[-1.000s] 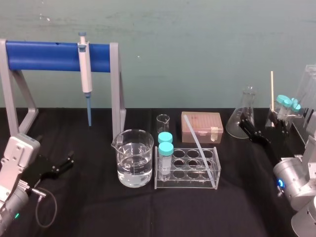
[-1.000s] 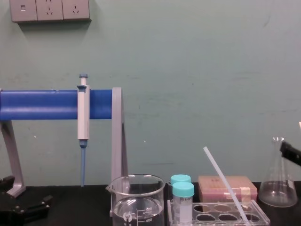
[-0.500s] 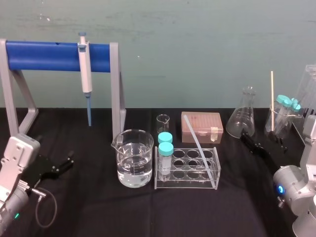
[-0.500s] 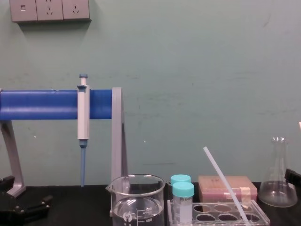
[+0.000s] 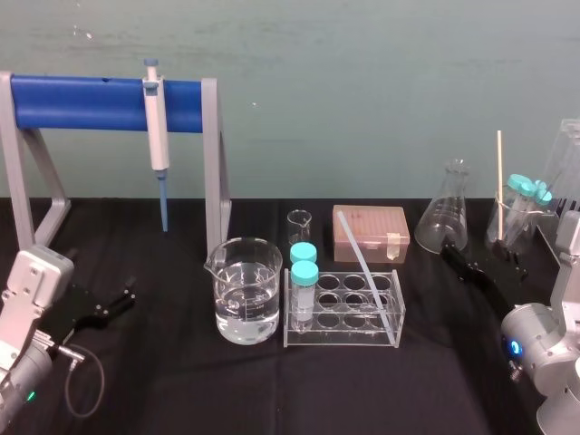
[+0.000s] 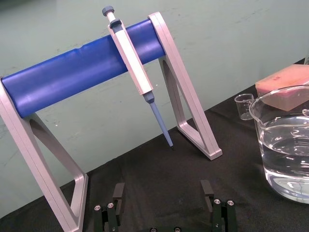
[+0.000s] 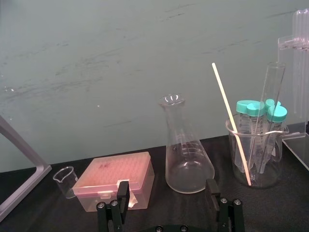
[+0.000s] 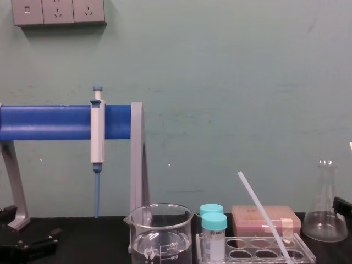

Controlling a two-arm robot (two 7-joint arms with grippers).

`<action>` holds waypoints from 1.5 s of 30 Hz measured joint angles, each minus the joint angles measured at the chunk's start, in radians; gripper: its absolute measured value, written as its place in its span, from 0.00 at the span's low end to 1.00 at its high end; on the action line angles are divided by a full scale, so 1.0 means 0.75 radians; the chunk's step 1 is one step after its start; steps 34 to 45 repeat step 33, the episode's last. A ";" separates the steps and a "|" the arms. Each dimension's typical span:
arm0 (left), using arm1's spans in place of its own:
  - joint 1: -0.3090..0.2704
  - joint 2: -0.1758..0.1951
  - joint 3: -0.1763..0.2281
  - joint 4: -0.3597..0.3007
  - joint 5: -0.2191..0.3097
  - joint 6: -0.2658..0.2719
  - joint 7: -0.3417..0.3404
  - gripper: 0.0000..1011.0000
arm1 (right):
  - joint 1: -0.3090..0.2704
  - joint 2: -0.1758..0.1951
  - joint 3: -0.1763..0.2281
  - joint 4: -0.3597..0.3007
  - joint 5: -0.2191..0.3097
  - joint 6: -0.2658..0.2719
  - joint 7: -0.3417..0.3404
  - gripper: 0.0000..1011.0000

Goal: Pick up the stirring rod with one hand, then place it down.

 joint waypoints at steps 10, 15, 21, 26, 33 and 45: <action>0.000 0.000 0.000 0.000 0.000 0.000 0.000 0.99 | -0.001 0.001 -0.001 0.000 -0.001 -0.001 0.000 0.99; 0.000 0.000 0.000 0.000 0.000 0.000 0.000 0.99 | 0.000 0.001 -0.001 0.000 -0.001 -0.002 0.000 0.99; 0.000 0.000 0.000 0.000 0.000 0.000 0.000 0.99 | 0.000 0.001 -0.001 0.000 -0.001 -0.002 0.001 0.99; 0.000 0.000 0.000 0.000 0.000 0.000 0.000 0.99 | -0.001 0.001 -0.001 0.000 -0.001 -0.002 0.001 0.99; 0.000 0.000 0.000 0.000 0.000 0.000 0.000 0.99 | 0.000 0.001 -0.001 0.000 -0.001 -0.002 0.001 0.99; 0.000 0.000 0.000 0.000 0.000 0.000 0.000 0.99 | 0.000 0.001 -0.001 0.000 -0.001 -0.002 0.001 0.99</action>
